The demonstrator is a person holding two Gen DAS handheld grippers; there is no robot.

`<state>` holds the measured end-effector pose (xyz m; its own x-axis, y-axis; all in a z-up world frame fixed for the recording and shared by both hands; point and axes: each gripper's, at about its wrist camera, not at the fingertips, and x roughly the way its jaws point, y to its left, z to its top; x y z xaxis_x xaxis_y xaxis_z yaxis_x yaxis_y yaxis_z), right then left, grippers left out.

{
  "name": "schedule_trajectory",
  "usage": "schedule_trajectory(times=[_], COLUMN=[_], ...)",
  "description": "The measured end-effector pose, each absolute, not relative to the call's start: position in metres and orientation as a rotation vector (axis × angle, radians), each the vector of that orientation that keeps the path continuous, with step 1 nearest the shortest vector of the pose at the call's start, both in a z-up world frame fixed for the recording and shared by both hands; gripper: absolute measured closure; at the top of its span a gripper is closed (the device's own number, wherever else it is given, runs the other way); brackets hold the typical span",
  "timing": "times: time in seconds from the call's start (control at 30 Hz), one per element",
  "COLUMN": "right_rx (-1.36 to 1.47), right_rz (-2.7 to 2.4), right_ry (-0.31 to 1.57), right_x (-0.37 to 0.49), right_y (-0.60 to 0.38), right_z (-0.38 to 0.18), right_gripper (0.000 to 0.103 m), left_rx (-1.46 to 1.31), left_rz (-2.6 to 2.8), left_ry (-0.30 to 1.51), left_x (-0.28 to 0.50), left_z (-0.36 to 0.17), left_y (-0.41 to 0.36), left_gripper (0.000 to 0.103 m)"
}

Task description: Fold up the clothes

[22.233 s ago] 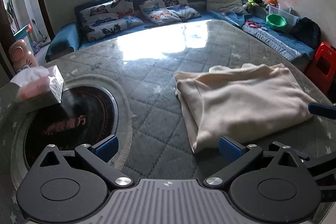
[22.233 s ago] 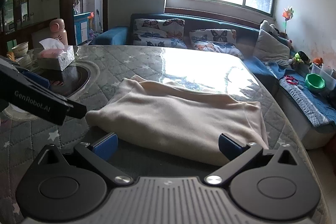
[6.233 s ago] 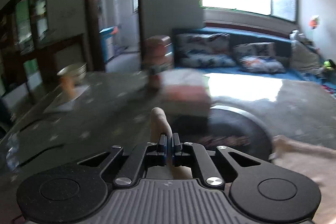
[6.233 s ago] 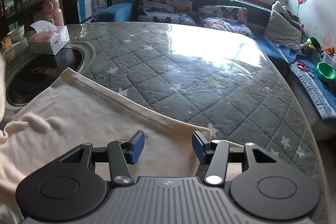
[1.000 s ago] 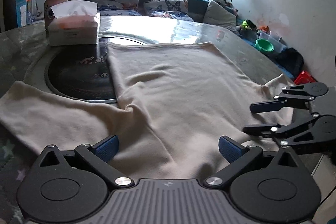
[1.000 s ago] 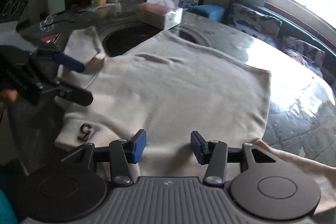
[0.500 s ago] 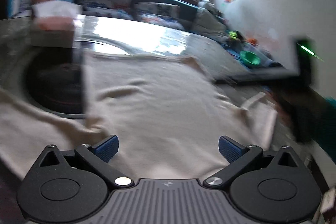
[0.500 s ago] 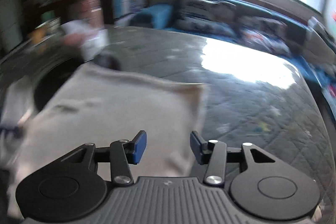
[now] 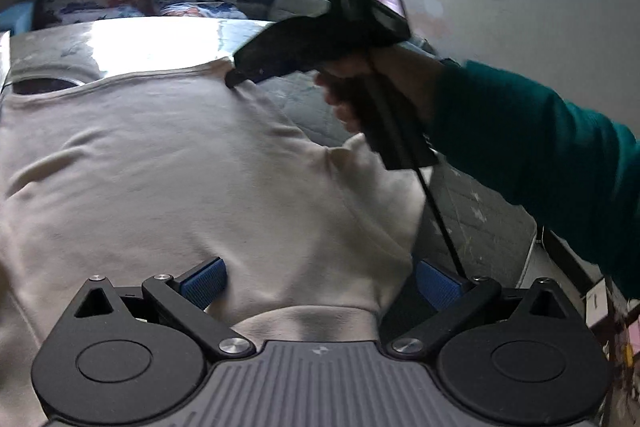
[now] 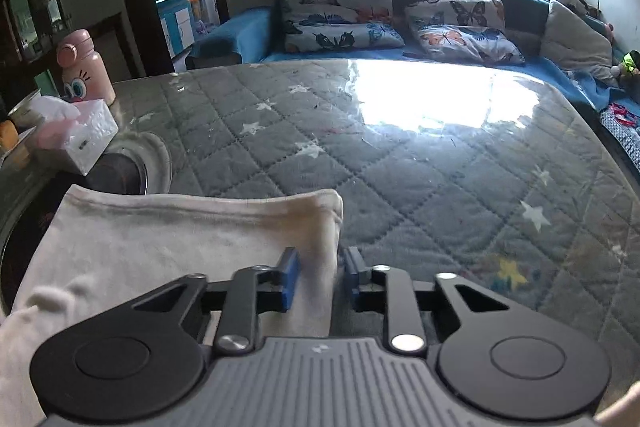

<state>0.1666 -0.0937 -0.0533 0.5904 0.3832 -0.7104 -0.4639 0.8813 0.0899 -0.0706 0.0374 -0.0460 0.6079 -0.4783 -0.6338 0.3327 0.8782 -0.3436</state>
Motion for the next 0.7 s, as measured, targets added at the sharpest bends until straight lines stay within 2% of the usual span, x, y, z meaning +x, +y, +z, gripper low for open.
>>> schedule_trajectory(times=[0.07,0.47,0.7], right_rx=[-0.114,-0.195,-0.222], right_rz=[0.481,0.311,0.366], right_ry=[0.794,0.751,0.714], right_x=[0.168,0.171,0.155], right_y=[-0.093,-0.107,-0.115], right_z=[-0.053,-0.055,-0.033], right_gripper=[0.099,0.100,0.087], left_rx=[-0.199,-0.187,-0.269], left_rz=[-0.486,-0.568,-0.542], left_ry=[0.790,0.754,0.785], left_x=[-0.070,-0.075,-0.067], left_z=[-0.047,-0.051,-0.044], left_y=[0.036,0.015,0.044], left_gripper=[0.000,0.000,0.000])
